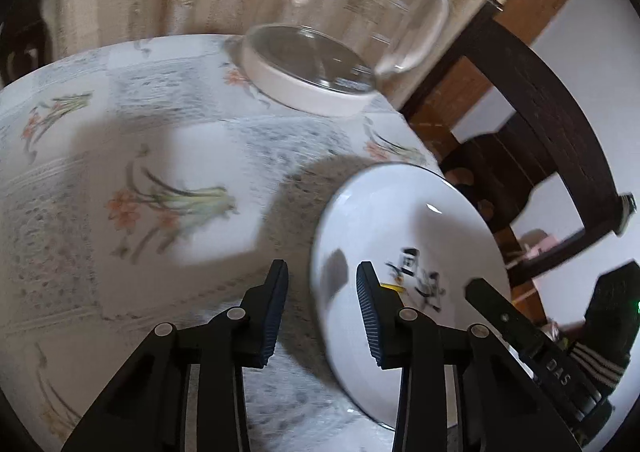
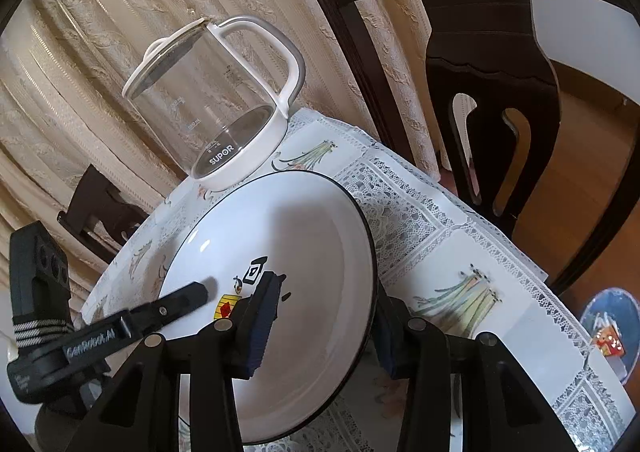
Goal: Organize plates and bowls
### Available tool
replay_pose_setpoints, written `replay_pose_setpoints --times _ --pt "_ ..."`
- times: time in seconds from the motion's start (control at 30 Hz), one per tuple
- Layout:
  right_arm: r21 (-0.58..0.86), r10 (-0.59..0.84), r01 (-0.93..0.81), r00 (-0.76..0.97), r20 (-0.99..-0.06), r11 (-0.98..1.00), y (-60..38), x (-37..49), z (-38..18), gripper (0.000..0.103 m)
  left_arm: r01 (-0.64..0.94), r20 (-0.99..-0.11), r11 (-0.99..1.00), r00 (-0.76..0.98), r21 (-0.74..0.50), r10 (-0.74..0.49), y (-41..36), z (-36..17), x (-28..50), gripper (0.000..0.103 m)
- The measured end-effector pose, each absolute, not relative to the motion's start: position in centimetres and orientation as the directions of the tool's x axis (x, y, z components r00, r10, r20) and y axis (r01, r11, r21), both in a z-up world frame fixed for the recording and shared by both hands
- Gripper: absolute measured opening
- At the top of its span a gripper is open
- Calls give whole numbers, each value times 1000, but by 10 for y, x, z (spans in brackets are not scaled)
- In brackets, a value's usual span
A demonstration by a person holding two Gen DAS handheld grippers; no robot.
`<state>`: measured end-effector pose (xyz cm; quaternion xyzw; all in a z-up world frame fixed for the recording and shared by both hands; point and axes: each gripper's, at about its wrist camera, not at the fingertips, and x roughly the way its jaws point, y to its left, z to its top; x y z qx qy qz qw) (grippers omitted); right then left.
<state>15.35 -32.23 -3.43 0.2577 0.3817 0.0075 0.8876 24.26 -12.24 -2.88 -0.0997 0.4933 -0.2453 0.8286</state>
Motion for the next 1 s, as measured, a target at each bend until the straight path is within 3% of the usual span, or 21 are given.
replay_pose_setpoints --times 0.13,0.63,1.0 --pt "472 223 175 708 -670 864 -323 153 -35 43 348 -781 872 409 -345 -472 -136 -27 234 36" --pt "497 364 22 653 -665 867 -286 150 -35 42 271 -795 902 433 -336 -426 -92 -13 199 36" --pt "466 362 0 627 -689 885 -281 153 -38 38 253 -804 914 440 -316 -400 -85 -24 187 36"
